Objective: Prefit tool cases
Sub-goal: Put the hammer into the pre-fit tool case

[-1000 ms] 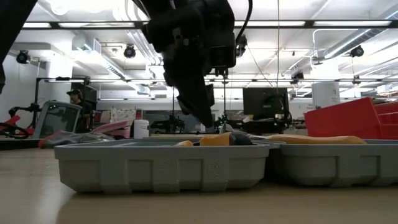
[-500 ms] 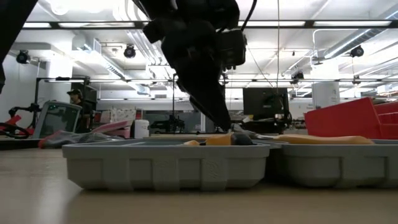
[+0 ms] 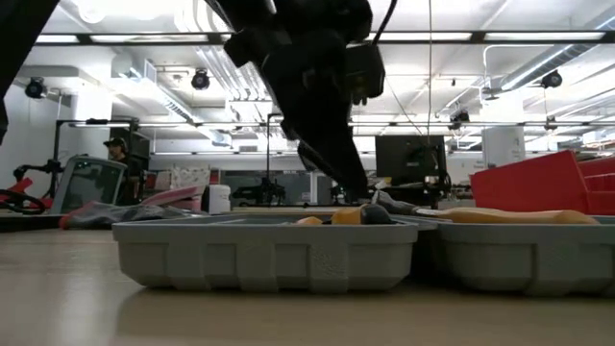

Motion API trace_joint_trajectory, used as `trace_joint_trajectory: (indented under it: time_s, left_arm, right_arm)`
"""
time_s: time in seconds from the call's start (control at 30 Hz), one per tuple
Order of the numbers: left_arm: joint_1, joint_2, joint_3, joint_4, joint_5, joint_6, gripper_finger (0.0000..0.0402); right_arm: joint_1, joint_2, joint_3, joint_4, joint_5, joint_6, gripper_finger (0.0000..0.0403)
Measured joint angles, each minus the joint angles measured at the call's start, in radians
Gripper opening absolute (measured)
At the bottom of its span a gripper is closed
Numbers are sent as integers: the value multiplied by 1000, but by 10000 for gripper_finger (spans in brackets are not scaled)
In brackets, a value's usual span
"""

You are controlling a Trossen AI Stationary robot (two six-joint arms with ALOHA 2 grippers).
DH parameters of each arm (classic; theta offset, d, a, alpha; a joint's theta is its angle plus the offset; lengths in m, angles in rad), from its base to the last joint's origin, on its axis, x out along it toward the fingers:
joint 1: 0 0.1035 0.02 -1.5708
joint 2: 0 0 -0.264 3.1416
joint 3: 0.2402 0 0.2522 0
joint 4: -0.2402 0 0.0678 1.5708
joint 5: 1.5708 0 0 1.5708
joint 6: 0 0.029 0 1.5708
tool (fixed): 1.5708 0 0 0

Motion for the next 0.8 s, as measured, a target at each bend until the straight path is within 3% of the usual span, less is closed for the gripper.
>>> trace_joint_trajectory:
  time_s: [0.3, 0.8]
  left_arm:
    - [-8, 3, 103, -96, -151, 15, 121]
    - [-37, 67, 116, -87, -167, -15, 194]
  right_arm:
    - [0, 0, 0, 0, 1, 4, 140]
    - [0, 0, 0, 0, 2, 4, 126]
